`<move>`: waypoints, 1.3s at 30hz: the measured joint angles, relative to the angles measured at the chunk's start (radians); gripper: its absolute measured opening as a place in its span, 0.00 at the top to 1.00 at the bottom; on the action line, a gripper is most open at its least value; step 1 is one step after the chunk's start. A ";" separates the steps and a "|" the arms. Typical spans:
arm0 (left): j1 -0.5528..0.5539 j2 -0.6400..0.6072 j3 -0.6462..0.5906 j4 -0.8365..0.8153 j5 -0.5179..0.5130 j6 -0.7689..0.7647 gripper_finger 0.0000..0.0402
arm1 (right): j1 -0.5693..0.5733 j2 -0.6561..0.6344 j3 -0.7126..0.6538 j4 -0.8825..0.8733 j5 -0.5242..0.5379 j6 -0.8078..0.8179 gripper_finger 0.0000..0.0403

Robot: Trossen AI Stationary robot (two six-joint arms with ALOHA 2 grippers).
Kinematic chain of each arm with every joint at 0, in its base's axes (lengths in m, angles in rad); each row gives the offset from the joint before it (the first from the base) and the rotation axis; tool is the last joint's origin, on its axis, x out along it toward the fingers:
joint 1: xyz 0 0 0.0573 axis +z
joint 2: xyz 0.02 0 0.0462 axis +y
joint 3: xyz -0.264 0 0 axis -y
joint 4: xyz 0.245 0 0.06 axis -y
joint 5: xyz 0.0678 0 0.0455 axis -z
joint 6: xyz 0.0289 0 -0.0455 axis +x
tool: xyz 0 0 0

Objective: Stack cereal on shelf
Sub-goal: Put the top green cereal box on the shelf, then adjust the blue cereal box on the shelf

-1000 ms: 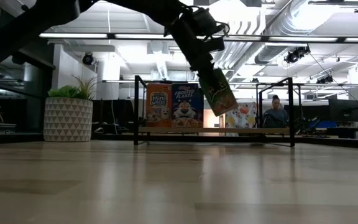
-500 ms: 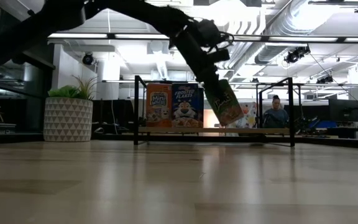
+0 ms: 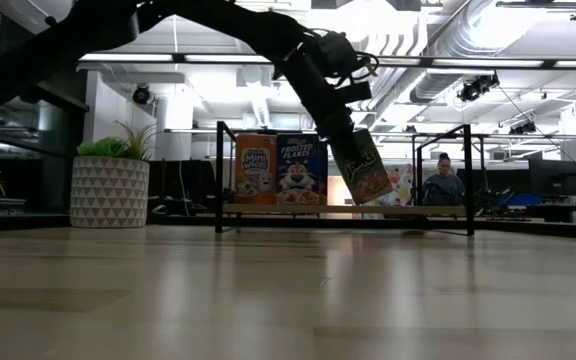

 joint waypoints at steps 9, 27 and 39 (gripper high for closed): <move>-0.004 0.000 0.000 0.054 -0.038 0.008 0.41 | 0.000 0.000 0.000 0.000 0.000 0.000 1.00; -0.015 -0.001 0.099 0.047 -0.082 -0.011 0.40 | 0.000 0.000 0.000 0.000 0.000 0.002 1.00; -0.025 -0.074 0.156 -0.139 -0.251 0.006 0.40 | 0.000 0.000 0.000 -0.001 0.000 -0.007 1.00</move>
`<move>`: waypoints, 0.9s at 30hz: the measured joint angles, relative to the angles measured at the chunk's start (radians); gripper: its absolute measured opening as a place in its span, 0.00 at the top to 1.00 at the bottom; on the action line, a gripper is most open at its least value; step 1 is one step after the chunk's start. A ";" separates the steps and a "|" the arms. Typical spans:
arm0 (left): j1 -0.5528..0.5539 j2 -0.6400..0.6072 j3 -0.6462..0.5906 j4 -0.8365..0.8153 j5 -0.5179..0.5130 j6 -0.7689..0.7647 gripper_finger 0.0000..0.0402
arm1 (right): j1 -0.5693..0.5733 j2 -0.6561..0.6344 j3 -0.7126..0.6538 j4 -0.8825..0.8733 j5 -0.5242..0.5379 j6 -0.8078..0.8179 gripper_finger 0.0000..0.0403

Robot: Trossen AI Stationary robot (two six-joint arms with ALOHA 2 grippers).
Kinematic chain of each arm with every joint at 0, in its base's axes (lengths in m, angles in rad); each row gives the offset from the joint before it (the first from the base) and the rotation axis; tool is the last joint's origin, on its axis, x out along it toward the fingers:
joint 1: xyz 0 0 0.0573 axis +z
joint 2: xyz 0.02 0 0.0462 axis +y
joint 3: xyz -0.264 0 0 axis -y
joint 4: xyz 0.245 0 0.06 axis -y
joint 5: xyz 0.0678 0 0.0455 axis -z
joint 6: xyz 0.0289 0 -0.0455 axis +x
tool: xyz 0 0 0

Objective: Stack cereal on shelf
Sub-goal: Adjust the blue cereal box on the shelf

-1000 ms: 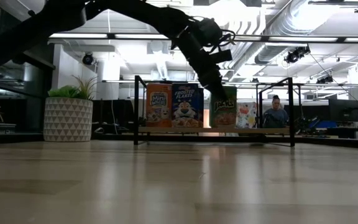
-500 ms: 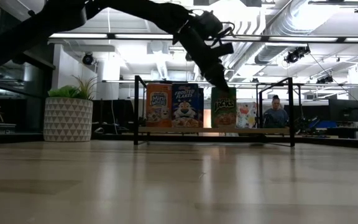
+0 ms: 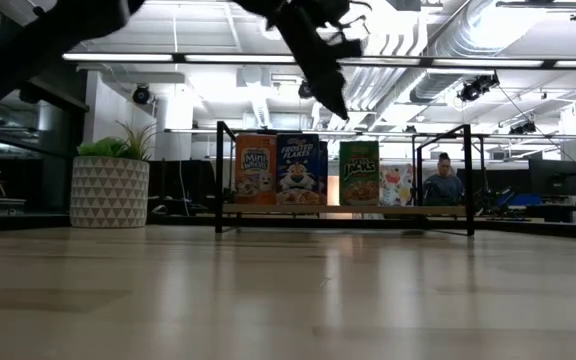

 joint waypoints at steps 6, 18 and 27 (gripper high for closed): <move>0.071 -0.161 0.000 -0.185 0.035 -0.153 0.40 | 0.000 0.000 0.000 -0.002 -0.001 -0.002 1.00; 0.216 -0.573 -0.462 -0.012 0.560 -0.360 0.40 | 0.000 0.007 0.000 -0.058 -0.004 -0.002 1.00; 0.182 -1.071 -1.360 0.823 0.563 -0.435 0.40 | -0.014 0.089 -0.002 -0.064 -0.016 -0.035 1.00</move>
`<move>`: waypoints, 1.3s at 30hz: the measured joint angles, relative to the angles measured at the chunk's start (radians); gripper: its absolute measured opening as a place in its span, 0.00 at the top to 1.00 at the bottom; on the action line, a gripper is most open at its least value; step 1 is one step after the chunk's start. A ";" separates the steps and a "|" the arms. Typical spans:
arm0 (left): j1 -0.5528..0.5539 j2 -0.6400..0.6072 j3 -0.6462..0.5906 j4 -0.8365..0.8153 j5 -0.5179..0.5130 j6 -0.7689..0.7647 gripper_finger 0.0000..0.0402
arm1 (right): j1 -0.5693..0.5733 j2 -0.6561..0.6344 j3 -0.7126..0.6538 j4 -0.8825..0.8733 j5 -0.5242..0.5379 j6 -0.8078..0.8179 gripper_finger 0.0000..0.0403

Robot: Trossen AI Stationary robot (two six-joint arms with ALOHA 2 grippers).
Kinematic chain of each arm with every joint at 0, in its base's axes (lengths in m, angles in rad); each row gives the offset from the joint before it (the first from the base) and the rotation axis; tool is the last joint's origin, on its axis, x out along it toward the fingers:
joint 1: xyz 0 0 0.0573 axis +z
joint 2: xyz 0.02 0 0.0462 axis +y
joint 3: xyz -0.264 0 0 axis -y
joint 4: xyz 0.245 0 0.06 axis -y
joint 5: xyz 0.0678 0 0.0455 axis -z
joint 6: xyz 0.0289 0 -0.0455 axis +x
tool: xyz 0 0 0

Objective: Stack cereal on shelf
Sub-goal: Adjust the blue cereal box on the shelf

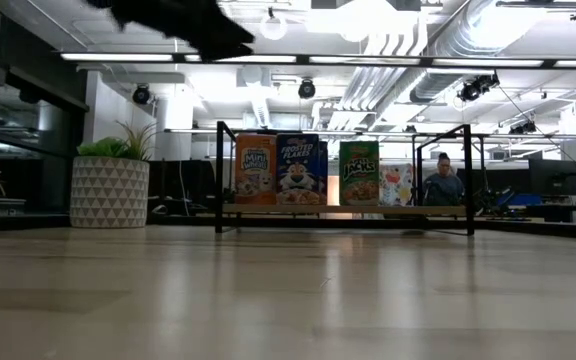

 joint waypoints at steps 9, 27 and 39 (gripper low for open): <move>-0.067 -0.420 -0.530 0.531 -0.005 -0.179 0.40 | -0.136 0.174 0.000 0.364 -0.033 -0.160 1.00; -0.090 -0.613 -0.626 0.561 -0.008 -0.238 0.40 | -0.419 0.480 0.139 0.317 -0.279 -0.089 1.00; -0.090 -0.613 -0.626 0.547 -0.008 -0.238 0.40 | -0.432 0.607 0.280 0.153 -0.252 -0.123 1.00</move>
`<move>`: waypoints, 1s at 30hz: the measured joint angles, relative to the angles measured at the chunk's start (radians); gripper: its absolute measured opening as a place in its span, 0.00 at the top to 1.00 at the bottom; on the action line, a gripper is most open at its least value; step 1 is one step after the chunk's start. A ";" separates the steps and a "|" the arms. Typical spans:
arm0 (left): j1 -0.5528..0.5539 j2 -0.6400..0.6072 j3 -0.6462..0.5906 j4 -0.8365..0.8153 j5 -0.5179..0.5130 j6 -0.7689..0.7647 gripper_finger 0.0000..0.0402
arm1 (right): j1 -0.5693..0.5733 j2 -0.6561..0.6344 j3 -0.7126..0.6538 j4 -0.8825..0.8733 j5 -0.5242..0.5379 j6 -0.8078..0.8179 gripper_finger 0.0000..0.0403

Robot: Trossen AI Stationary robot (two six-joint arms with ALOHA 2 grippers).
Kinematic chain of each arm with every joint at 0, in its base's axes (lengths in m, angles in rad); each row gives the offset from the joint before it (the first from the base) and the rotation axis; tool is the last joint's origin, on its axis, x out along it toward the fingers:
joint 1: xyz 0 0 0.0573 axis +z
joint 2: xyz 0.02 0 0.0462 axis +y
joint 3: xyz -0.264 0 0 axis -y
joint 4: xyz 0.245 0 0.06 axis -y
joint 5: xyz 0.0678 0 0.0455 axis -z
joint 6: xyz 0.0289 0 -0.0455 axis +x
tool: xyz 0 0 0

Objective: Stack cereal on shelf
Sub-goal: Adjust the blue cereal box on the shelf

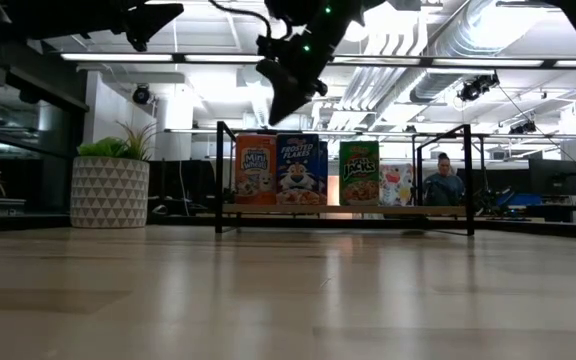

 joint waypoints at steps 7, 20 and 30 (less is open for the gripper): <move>0.000 0.000 0.000 -0.001 0.000 0.000 0.40 | -0.022 0.000 0.000 -0.002 -0.005 -0.016 1.00; 0.000 0.000 0.000 0.003 0.000 -0.007 0.40 | -0.031 0.050 -0.002 0.021 -0.035 -0.027 1.00; 0.001 0.000 0.000 0.001 0.000 -0.008 0.40 | -0.031 0.049 -0.001 -0.029 -0.015 -0.027 1.00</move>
